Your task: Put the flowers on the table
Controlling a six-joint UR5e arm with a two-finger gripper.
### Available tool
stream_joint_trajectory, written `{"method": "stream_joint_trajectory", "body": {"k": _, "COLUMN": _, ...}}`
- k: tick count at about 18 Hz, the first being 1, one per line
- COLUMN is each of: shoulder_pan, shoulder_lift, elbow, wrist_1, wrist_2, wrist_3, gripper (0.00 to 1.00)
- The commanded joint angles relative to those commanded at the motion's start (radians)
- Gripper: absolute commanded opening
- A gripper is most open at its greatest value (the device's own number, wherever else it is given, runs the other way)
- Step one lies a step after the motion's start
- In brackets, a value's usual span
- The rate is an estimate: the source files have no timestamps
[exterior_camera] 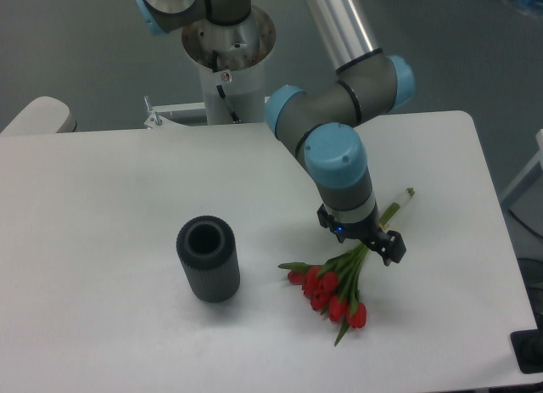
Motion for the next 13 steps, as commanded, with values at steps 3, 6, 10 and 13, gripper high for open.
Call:
{"method": "stream_joint_trajectory", "body": {"k": 3, "shoulder_pan": 0.012, "shoulder_lift": 0.000, "elbow": 0.084, "wrist_1": -0.044, "wrist_2": -0.109, "wrist_3": 0.005, "gripper": 0.99}}
{"method": "stream_joint_trajectory", "body": {"k": 6, "shoulder_pan": 0.017, "shoulder_lift": -0.009, "elbow": 0.169, "wrist_1": -0.086, "wrist_2": -0.157, "wrist_3": 0.005, "gripper": 0.99}}
{"method": "stream_joint_trajectory", "body": {"k": 10, "shoulder_pan": 0.063, "shoulder_lift": -0.012, "elbow": 0.229, "wrist_1": -0.132, "wrist_2": -0.268, "wrist_3": 0.056, "gripper": 0.99}}
{"method": "stream_joint_trajectory", "body": {"k": 13, "shoulder_pan": 0.118, "shoulder_lift": -0.003, "elbow": 0.230, "wrist_1": -0.130, "wrist_2": -0.368, "wrist_3": 0.217, "gripper": 0.99}}
